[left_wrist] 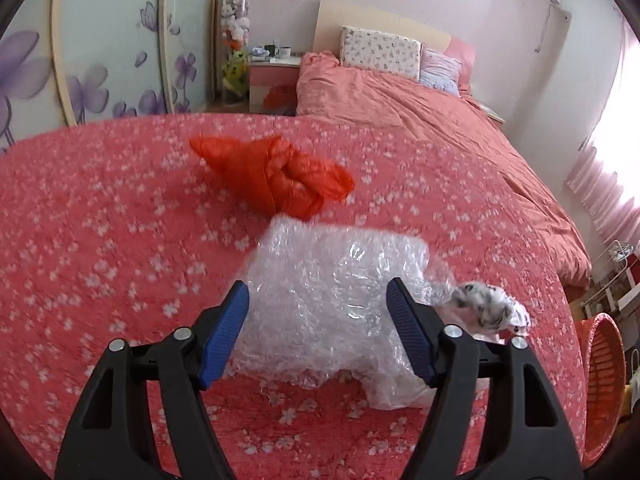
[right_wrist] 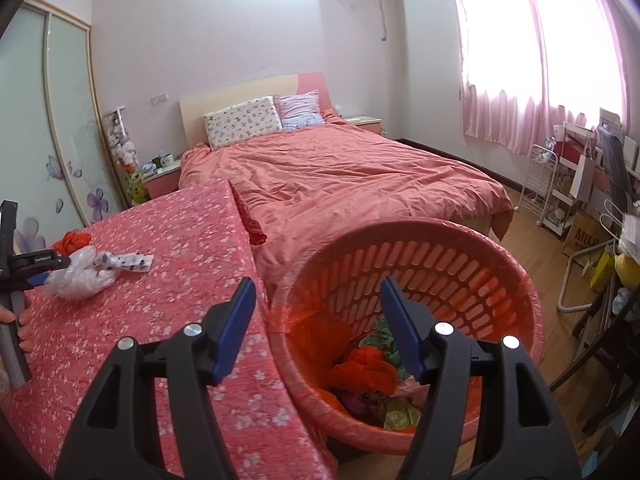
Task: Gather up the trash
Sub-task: 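Grasp the clear bubble-wrap bag with the left tool while the right tool grasps the white bag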
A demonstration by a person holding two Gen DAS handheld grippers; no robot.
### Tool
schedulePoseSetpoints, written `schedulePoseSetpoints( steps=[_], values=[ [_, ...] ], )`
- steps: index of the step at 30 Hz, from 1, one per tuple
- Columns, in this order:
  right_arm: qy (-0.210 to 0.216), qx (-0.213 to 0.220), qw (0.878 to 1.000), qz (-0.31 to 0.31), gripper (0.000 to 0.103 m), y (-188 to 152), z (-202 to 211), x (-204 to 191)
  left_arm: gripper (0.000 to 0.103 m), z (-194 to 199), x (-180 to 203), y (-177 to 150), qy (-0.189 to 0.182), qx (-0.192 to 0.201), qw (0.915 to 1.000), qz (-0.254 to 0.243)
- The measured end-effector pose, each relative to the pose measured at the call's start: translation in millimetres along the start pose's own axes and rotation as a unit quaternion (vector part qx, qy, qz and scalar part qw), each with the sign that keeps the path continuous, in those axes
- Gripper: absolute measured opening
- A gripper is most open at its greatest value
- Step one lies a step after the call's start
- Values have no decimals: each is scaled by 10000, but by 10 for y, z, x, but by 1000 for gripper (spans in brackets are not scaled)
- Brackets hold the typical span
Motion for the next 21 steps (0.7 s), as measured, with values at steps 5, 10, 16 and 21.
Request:
schedulePoseSetpoints(
  steps=[5, 10, 16, 21],
  values=[
    [121, -55, 9998, 124, 63, -10, -7, -214, 30, 42, 61, -107, -118, 19, 9998, -163],
    [349, -62, 9990, 285, 63, -33, 35, -495, 16, 151, -65, -152, -102, 150, 9998, -113],
    [803, -134, 9950, 572, 63, -69, 54, -1047, 15, 475, -484, -153, 6, 495, 9987, 156],
    [1255, -331, 9883, 800, 63, -155, -34, -1618, 15, 714, -915, -211, 341, 667, 9968, 261]
  ],
)
Point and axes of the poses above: each gripper's, at about its wrist camera, not at the fingertips, and z roughly against the way its jaws point, x to its right, y to its top, the point moved 4 cm from there along -z, roughly the way its jaws point, and after that the axes turned 9 degrees about -z, right-handed, at the moved point
